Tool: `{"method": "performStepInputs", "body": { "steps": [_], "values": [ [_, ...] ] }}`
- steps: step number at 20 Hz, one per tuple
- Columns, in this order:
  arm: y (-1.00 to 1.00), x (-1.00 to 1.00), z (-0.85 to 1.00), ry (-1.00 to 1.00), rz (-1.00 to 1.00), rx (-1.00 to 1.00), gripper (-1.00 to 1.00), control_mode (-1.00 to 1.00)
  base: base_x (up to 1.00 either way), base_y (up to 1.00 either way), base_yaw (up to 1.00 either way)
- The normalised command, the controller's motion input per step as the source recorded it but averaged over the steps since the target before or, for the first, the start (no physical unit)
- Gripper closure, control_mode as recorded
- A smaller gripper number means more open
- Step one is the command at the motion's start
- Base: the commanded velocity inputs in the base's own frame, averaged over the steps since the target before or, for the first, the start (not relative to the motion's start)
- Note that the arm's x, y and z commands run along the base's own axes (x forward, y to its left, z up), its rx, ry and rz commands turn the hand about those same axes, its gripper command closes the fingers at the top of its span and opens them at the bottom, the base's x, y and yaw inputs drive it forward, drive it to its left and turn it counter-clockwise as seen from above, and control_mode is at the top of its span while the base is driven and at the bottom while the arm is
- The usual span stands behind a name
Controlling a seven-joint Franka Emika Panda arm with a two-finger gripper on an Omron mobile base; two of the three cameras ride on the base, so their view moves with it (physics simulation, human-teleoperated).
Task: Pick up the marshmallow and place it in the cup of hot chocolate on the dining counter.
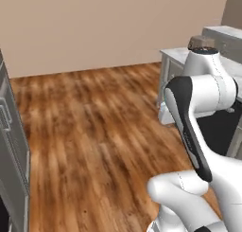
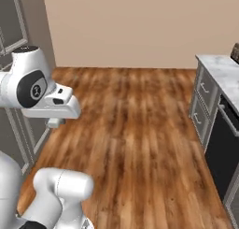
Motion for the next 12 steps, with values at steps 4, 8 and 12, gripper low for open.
{"method": "performStepInputs", "body": {
  "steps": [4,8,12],
  "values": [
    [0.0,0.0,0.0,0.0,0.0,0.0,1.0,1.0,1.0,-0.59,0.27],
    [0.0,0.0,0.0,0.0,0.0,0.0,1.0,1.0,1.0,-0.83,0.1],
    [0.0,0.0,0.0,0.0,0.0,0.0,1.0,1.0,1.0,-0.84,0.03]
  ]
}}
